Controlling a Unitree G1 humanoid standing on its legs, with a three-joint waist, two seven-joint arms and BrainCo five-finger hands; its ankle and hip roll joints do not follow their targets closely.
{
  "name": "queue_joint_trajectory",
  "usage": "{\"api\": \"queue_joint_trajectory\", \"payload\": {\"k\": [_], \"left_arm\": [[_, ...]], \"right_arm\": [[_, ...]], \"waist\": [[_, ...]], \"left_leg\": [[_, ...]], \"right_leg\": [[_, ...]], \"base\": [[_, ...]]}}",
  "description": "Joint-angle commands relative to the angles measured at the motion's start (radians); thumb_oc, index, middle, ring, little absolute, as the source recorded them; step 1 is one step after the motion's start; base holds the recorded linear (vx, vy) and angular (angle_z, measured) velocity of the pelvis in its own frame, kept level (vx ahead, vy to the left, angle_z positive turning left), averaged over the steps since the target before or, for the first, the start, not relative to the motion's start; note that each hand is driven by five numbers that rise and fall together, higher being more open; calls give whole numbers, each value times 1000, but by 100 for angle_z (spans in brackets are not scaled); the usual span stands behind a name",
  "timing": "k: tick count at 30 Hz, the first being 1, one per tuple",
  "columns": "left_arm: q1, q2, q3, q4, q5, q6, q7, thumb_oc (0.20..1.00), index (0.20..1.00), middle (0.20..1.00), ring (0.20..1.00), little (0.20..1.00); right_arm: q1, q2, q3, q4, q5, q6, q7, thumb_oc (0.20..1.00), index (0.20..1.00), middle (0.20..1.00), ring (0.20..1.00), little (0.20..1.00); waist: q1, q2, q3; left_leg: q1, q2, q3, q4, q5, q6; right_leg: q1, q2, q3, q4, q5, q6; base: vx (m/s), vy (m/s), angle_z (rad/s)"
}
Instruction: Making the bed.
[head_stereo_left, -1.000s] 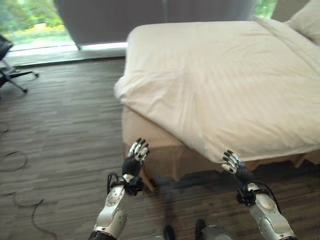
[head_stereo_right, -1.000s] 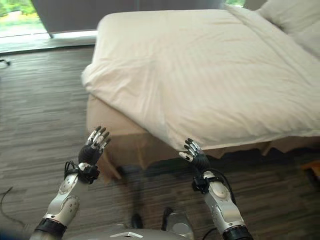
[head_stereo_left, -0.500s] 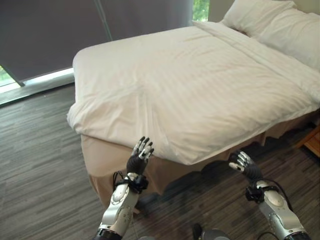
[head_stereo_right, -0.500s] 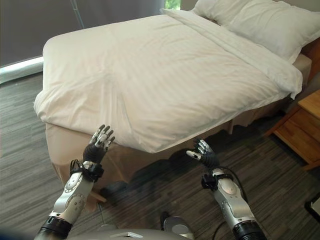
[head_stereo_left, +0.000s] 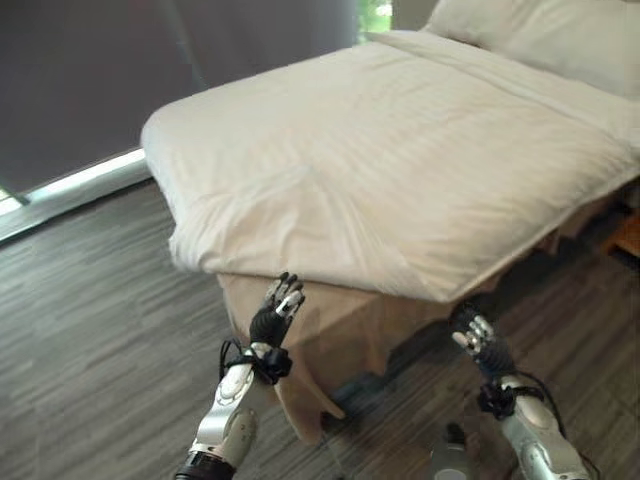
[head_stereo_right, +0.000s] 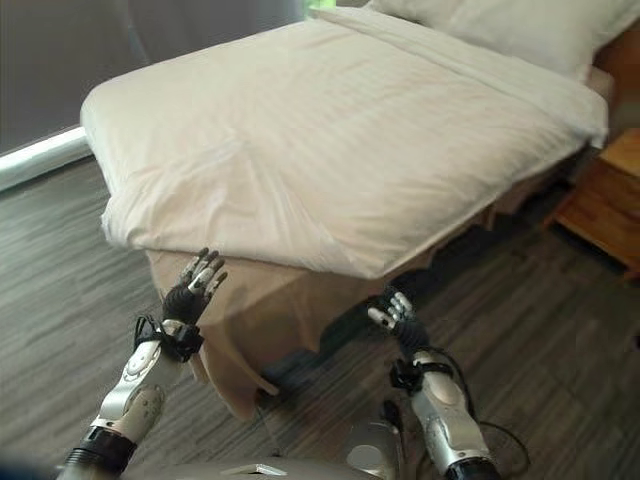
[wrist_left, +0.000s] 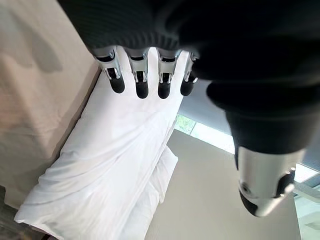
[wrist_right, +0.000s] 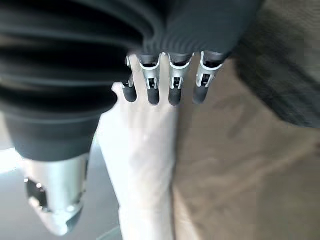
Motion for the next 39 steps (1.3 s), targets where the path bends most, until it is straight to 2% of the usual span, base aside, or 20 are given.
{"api": "queue_joint_trajectory", "payload": {"k": [1, 2, 3, 4, 5, 8, 11, 19, 22, 23, 24, 25, 26, 28, 29, 31, 34, 36, 37, 39], "left_arm": [[24, 38, 103, -97, 41, -37, -16, 1000, 1000, 1000, 1000, 1000], [40, 25, 116, -92, 41, -31, -11, 1000, 1000, 1000, 1000, 1000], [62, 5, 126, -93, 36, -24, -7, 1000, 1000, 1000, 1000, 1000], [62, 5, 126, -94, 36, -24, -7, 1000, 1000, 1000, 1000, 1000], [79, -15, 134, -105, 26, -26, -7, 1000, 1000, 1000, 1000, 1000], [94, -40, 130, -101, 7, -26, -7, 1000, 1000, 1000, 1000, 1000], [96, -54, 123, -85, -20, -34, 11, 1000, 1000, 1000, 1000, 1000], [69, -53, 95, -61, -3, -25, 13, 1000, 1000, 1000, 1000, 1000], [54, -48, 98, -65, -5, -32, 8, 1000, 1000, 1000, 1000, 1000], [46, -53, 97, -68, -18, -37, 7, 1000, 1000, 1000, 1000, 1000], [28, -65, 95, -64, -46, -46, 21, 1000, 1000, 1000, 1000, 1000], [27, -65, 95, -64, -46, -46, 21, 1000, 1000, 1000, 1000, 1000], [18, -68, 94, -58, -53, -49, 32, 1000, 1000, 1000, 1000, 1000], [13, -64, 95, -60, -45, -57, 38, 1000, 1000, 1000, 1000, 1000], [13, -60, 96, -60, -41, -62, 43, 1000, 1000, 1000, 1000, 1000], [12, -49, 110, -63, -32, -67, 57, 1000, 1000, 1000, 1000, 1000], [10, -42, 143, -70, -31, -81, 59, 1000, 1000, 1000, 1000, 1000], [4, -38, 158, -80, -31, -89, 59, 1000, 1000, 1000, 1000, 1000], [1, -34, 166, -90, -33, -93, 52, 1000, 1000, 1000, 1000, 1000], [-16, -24, 159, -87, -40, -98, 38, 1000, 1000, 1000, 1000, 1000]], "right_arm": [[-71, -47, 4, -87, 10, -40, 45, 1000, 1000, 1000, 1000, 1000], [-71, -53, 3, -91, -4, -40, 47, 1000, 1000, 1000, 1000, 1000], [-78, -55, -1, -84, -5, -43, 44, 1000, 1000, 1000, 1000, 1000], [-78, -55, -1, -84, -5, -43, 44, 1000, 1000, 1000, 1000, 1000], [-95, -62, -5, -75, -24, -47, 36, 1000, 1000, 1000, 1000, 1000], [-115, -70, -6, -82, -38, -57, 28, 1000, 1000, 1000, 1000, 1000], [-144, -72, 16, -88, -30, -63, 15, 1000, 1000, 1000, 1000, 1000], [-143, -82, 36, -89, -42, -59, 21, 1000, 1000, 1000, 1000, 1000], [-139, -82, 47, -76, -35, -61, 21, 1000, 1000, 1000, 1000, 1000], [-138, -87, 49, -78, -31, -63, 25, 1000, 1000, 1000, 1000, 1000], [-141, -103, 62, -68, -60, -61, 20, 1000, 1000, 1000, 1000, 1000], [-141, -103, 62, -68, -60, -61, 20, 1000, 1000, 1000, 1000, 1000], [-149, -111, 63, -65, -74, -59, 6, 1000, 1000, 1000, 1000, 1000], [-152, -111, 56, -84, -56, -65, -1, 1000, 1000, 1000, 1000, 1000], [-147, -113, 54, -90, -52, -71, 0, 1000, 1000, 1000, 1000, 1000], [-136, -122, 52, -93, -67, -75, -1, 1000, 1000, 1000, 1000, 1000], [-121, -139, 42, -96, -75, -72, 11, 1000, 1000, 1000, 1000, 1000], [-110, -150, 27, -99, -79, -68, 20, 1000, 1000, 1000, 1000, 1000], [-111, -153, 17, -98, -80, -67, 28, 1000, 1000, 1000, 1000, 1000], [-100, -150, -8, -92, -93, -66, 26, 1000, 1000, 1000, 1000, 1000]], "waist": [[12, 15, -3], [19, 13, -5], [21, 11, -12], [22, 11, -9], [31, -2, -23], [50, -22, -42], [70, -41, -62], [65, -53, -54], [67, -68, -23], [69, -70, -1], [75, -71, 27], [74, -70, 27], [73, -76, 31], [73, -80, 26], [72, -76, 17], [78, -60, 3], [83, -35, -9], [79, -29, -18], [77, -26, -29], [60, -26, -46]], "left_leg": [[17, 76, -34, -128, 133, -31], [4, 61, -23, -119, 134, -22], [-10, 40, -13, -114, 143, -14], [-6, 40, -12, -115, 141, -14], [-21, 18, -3, -110, 147, -10], [-40, 0, 17, -95, 147, -7], [-56, -22, 38, -105, 162, -10], [-71, -20, 52, -69, 158, -18], [-132, -11, 48, 69, 148, -57], [-186, -7, 48, 162, 171, -79], [-252, 31, 42, 243, 236, -124], [-254, 33, 41, 247, 234, -125], [-262, 91, 46, 234, 252, -124], [-219, 160, 40, 163, 260, -115], [-203, 193, 20, 121, 289, -128], [-179, 258, -65, 23, 344, -155], [-154, 301, -188, -33, 392, -199], [-150, 306, -222, -13, 385, -224], [-142, 299, -232, -5, 352, -225], [-142, 276, -171, 5, 264, -217]], "right_leg": [[15, 72, -29, 135, -135, 7], [24, 105, -69, 146, -178, -8], [43, 170, -77, 145, -232, -25], [45, 170, -75, 147, -234, -25], [86, 210, -85, 98, -256, -37], [147, 242, -85, 9, -280, -55], [218, 246, -83, -156, -270, -67], [246, 257, -65, -197, -269, -82], [248, 242, -79, -194, -271, -92], [246, 234, -83, -183, -276, -100], [245, 217, -89, -166, -290, -108], [244, 218, -90, -164, -291, -109], [243, 198, -88, -155, -295, -102], [250, 173, -74, -156, -295, -85], [248, 166, -65, -157, -293, -73], [247, 150, -29, -143, -307, -50], [255, 119, 16, -123, -318, -25], [265, 78, 33, -122, -309, -3], [270, 60, 46, -132, -299, 8], [268, 2, 50, -134, -266, 40]], "base": [[-118, 237, -37], [-140, 253, -31], [-142, 258, -21], [-153, 238, -26], [-92, 112, -37], [-71, 54, -22], [-80, -22, -15], [-58, -51, -4], [-94, -78, 7], [-148, 6, 16], [-109, 32, 18], [-34, 98, 17], [41, 104, 14], [106, 169, -7], [170, 226, -42], [186, 297, -40], [172, 356, -41], [163, 429, -47], [148, 438, -19], [146, 491, -14]]}}
